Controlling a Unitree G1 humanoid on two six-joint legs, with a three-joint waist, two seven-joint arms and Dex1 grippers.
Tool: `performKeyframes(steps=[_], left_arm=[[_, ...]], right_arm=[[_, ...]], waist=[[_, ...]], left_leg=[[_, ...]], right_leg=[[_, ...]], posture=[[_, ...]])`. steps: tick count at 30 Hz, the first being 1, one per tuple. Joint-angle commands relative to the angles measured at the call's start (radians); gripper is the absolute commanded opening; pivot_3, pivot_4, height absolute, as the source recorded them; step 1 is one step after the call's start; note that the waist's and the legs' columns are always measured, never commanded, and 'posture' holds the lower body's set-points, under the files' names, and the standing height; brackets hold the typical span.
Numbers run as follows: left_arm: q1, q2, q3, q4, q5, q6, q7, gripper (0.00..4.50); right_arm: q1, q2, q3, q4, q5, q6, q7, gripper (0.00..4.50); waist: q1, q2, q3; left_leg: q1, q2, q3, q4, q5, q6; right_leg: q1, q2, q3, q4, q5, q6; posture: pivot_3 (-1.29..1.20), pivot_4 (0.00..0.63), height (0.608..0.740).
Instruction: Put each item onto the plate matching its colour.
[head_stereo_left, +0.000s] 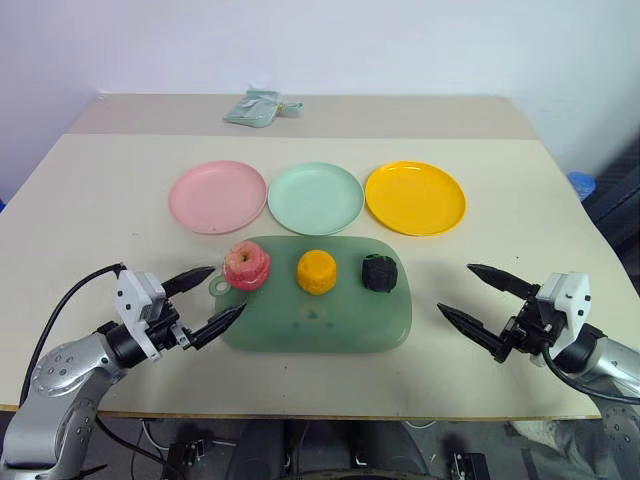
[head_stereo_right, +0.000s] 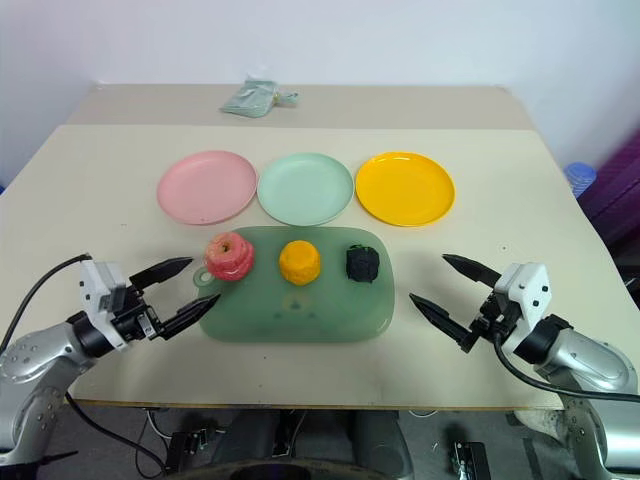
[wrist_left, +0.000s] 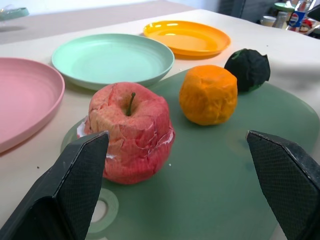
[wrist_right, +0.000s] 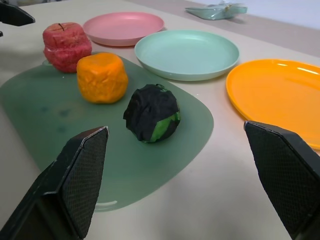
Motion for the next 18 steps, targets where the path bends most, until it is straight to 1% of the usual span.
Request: performKeyframes(steps=[1,7,13,17,18], left_arm=[[0.007,0.010,0.016,-0.041,-0.004,0.000,0.008,4.50],[0.021,0.008,0.020,-0.050,0.010,-0.004,0.030,4.50],[0.016,-0.019,0.007,-0.024,0.087,-0.076,0.069,4.50],[0.016,-0.021,-0.002,-0.036,0.142,-0.045,0.136,4.50],[0.016,-0.024,-0.005,-0.040,0.136,-0.036,0.140,4.50]], right_arm=[[-0.010,-0.011,-0.003,-0.018,0.012,-0.009,0.010,4.43],[-0.008,-0.008,0.001,-0.004,0.001,-0.019,0.022,4.43],[-0.013,-0.004,0.018,-0.003,-0.017,-0.024,0.018,4.43],[-0.028,0.000,0.031,-0.001,-0.021,-0.028,0.017,4.43],[-0.037,0.002,0.037,-0.001,-0.022,-0.038,0.021,4.43]], waist=[[0.000,0.000,0.000],[0.000,0.000,0.000],[0.000,0.000,0.000],[0.000,0.000,0.000],[0.000,0.000,0.000]], left_leg=[[0.000,0.000,0.000,0.000,0.000,0.000],[0.000,0.000,0.000,0.000,0.000,0.000],[0.000,0.000,0.000,0.000,0.000,0.000],[0.000,0.000,0.000,0.000,0.000,0.000],[0.000,0.000,0.000,0.000,0.000,0.000]], right_leg=[[0.000,0.000,0.000,0.000,0.000,0.000],[0.000,0.000,0.000,0.000,0.000,0.000],[0.000,0.000,0.000,0.000,0.000,0.000],[0.000,0.000,0.000,0.000,0.000,0.000],[0.000,0.000,0.000,0.000,0.000,0.000]], posture=[[0.00,0.150,0.740],[0.00,0.150,0.740],[0.00,0.150,0.740],[0.00,0.150,0.740],[0.00,0.150,0.740]])
